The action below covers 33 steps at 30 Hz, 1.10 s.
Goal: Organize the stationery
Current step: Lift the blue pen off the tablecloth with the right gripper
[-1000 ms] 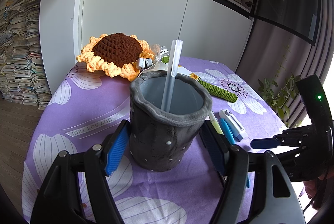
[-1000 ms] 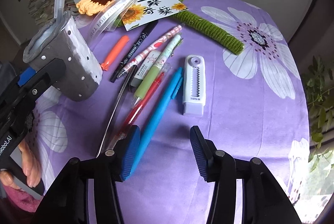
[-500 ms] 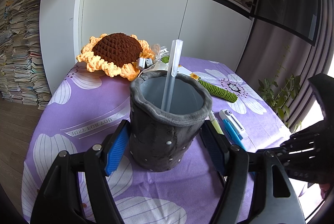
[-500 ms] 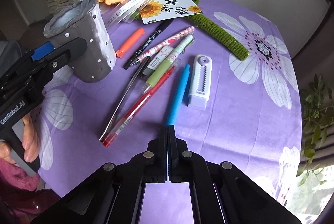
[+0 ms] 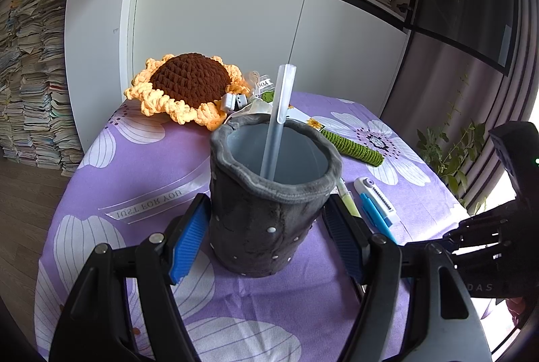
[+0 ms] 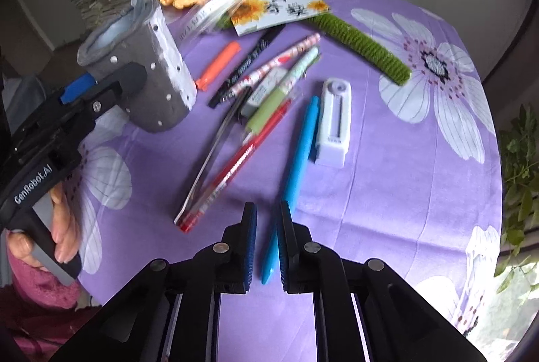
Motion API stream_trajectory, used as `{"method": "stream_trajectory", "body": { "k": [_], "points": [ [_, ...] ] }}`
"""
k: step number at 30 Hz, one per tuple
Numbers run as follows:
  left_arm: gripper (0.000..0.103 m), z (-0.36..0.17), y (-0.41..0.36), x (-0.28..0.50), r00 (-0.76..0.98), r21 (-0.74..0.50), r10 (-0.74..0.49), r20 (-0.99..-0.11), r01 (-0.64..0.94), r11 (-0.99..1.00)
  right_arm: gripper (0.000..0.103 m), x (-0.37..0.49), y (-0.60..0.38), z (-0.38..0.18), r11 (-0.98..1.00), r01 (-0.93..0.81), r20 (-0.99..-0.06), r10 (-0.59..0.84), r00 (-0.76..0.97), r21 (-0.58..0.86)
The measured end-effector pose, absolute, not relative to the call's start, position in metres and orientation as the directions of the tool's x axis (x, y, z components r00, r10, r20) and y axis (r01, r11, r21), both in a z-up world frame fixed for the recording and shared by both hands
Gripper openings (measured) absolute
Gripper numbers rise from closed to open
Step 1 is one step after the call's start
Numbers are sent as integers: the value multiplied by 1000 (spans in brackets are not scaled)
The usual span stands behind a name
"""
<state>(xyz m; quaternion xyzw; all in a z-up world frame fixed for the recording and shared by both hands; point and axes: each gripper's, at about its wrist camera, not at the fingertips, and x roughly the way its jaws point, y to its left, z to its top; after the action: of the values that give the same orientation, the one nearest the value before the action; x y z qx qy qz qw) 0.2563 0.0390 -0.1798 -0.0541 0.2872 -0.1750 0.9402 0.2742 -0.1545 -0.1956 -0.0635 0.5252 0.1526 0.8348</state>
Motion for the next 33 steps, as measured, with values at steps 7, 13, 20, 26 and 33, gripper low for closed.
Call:
{"method": "stream_trajectory", "body": {
  "k": [7, 13, 20, 26, 33],
  "points": [
    [69, -180, 40, 256, 775, -201, -359, -521, 298, 933, 11, 281, -160, -200, 960, -278, -906, 144, 398, 30],
    [69, -179, 39, 257, 774, -202, -360, -521, 298, 933, 11, 288, -160, -207, 959, -283, -900, 135, 414, 14],
    [70, -179, 39, 257, 775, -203, -359, -520, 296, 933, 11, 261, -164, -199, 922, -387, -915, 139, 379, -20],
    [69, -179, 39, 257, 775, -203, -359, -520, 296, 933, 11, 242, -183, -206, 918, -395, -944, 91, 317, -43],
    [70, -179, 39, 257, 775, -205, -359, -520, 295, 933, 28, 255, -182, -194, 924, -378, -924, 91, 373, -61]
  ]
}}
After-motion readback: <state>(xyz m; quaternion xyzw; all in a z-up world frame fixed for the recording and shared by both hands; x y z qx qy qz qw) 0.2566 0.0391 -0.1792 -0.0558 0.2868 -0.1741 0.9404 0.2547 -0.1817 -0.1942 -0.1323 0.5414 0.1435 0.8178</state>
